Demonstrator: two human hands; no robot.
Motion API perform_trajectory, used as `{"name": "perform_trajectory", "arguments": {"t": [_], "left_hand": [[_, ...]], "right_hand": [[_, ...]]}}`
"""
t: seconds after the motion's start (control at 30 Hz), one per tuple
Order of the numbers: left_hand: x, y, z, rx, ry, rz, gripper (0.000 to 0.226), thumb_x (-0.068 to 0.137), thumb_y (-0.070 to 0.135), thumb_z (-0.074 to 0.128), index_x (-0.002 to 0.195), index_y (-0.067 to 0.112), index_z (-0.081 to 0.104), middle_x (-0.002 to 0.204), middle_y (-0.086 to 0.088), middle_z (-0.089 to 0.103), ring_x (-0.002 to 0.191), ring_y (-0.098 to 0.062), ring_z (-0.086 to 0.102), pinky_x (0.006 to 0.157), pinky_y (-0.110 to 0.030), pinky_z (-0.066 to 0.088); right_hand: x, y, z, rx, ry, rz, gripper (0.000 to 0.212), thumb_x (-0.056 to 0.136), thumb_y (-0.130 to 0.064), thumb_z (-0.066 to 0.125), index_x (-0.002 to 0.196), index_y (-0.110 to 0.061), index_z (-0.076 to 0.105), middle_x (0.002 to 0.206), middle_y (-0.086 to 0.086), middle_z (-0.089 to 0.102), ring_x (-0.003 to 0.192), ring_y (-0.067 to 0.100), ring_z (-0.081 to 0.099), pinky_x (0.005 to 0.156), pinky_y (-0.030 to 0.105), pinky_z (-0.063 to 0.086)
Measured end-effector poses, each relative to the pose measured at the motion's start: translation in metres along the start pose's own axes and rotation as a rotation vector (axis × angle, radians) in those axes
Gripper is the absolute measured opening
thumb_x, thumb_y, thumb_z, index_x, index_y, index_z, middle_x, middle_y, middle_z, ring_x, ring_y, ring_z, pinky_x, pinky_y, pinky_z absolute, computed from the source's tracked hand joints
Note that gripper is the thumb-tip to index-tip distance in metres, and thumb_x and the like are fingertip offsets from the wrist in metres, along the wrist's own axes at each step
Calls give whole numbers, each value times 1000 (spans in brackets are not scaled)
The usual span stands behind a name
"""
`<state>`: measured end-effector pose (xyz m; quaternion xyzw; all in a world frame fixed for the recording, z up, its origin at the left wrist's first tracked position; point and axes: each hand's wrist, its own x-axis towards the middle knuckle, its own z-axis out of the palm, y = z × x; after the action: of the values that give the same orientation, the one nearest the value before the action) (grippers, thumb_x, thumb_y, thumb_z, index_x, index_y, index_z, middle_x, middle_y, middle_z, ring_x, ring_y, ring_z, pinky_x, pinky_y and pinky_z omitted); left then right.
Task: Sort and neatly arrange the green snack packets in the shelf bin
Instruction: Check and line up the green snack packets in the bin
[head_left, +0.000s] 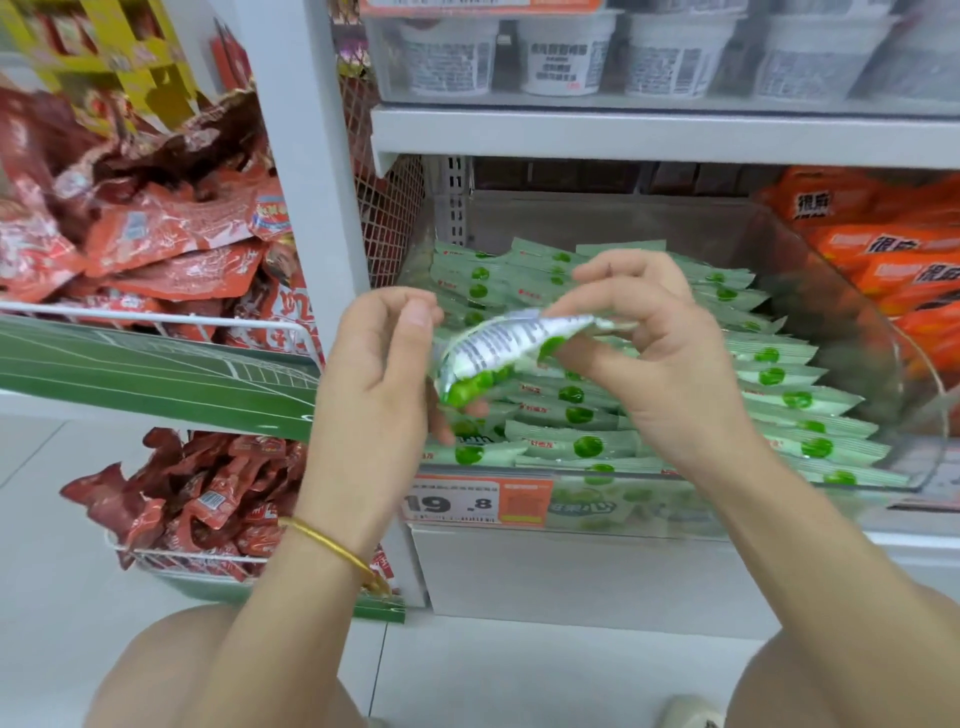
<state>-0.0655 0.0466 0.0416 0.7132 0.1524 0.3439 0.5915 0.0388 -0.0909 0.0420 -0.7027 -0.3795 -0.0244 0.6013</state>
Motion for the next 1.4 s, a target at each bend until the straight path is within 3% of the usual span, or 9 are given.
{"name": "perform_trajectory", "arguments": {"t": [0.1, 0.17, 0.27, 0.47, 0.63, 0.73, 0.87, 1.2, 1.4], "left_hand": [[-1, -2, -8, 352, 114, 271, 15, 99, 30, 35, 100, 29, 50, 95, 10, 62, 58, -20, 60, 58, -37, 49], [1, -3, -13, 439, 170, 361, 18, 96, 26, 38, 105, 25, 53, 101, 7, 61, 74, -22, 59, 71, -41, 49], [3, -5, -17, 500, 187, 424, 19, 95, 15, 43, 106, 15, 59, 101, 6, 58, 87, -14, 55, 80, -30, 45], [6, -5, -22, 554, 162, 503, 21, 94, 17, 46, 107, 13, 62, 99, 14, 53, 91, -8, 49, 82, -36, 43], [6, -3, -27, 611, 90, 471, 22, 93, 29, 47, 101, 20, 65, 94, 15, 58, 90, -15, 52, 84, -40, 42], [6, -7, -30, 734, 7, 480, 21, 90, 35, 49, 93, 25, 67, 92, 14, 63, 93, -20, 53, 85, -39, 35], [6, -10, -31, 870, -40, 539, 20, 87, 38, 52, 92, 28, 69, 94, 13, 65, 96, -13, 46, 82, -27, 20], [2, -16, -30, 1096, -134, 602, 15, 82, 27, 55, 77, 24, 69, 76, 11, 66, 89, -18, 62, 98, -40, 22], [1, -22, -28, 1202, -154, 608, 5, 69, 16, 67, 69, 21, 68, 65, 8, 63, 87, -23, 61, 99, -46, 23]], "right_hand": [[-1, 0, 6, 88, 45, 31, 8, 77, -26, 70, 81, -34, 68, 84, -8, 64, 79, 18, 60, 71, 45, 53], [-2, 0, 10, 39, 61, 26, 5, 79, -26, 68, 79, -31, 66, 73, 0, 61, 67, 23, 54, 62, 41, 49], [-4, 0, 16, -85, 25, -4, 7, 80, -26, 70, 80, -24, 64, 65, -4, 56, 60, 9, 48, 55, 26, 40], [3, -10, 29, -436, -150, -118, 24, 80, -34, 70, 95, -15, 71, 83, -4, 70, 74, 15, 61, 68, 35, 50], [11, -7, 44, -694, -316, -181, 38, 77, -47, 68, 95, -14, 71, 88, -1, 58, 89, 21, 49, 72, 37, 45], [13, -10, 37, -668, -322, -108, 45, 71, -53, 67, 102, -20, 71, 86, -5, 52, 91, 18, 48, 77, 35, 41], [12, -9, 31, -686, -326, -92, 33, 73, -46, 70, 94, -21, 73, 78, -9, 54, 87, 15, 45, 77, 34, 39], [8, -6, 36, -845, -385, -138, 38, 77, -51, 66, 105, -26, 71, 92, -7, 61, 94, 15, 39, 79, 30, 27], [7, 0, 40, -861, -421, -145, 34, 76, -52, 67, 98, -27, 72, 86, -9, 53, 89, 13, 33, 77, 30, 28]]}}
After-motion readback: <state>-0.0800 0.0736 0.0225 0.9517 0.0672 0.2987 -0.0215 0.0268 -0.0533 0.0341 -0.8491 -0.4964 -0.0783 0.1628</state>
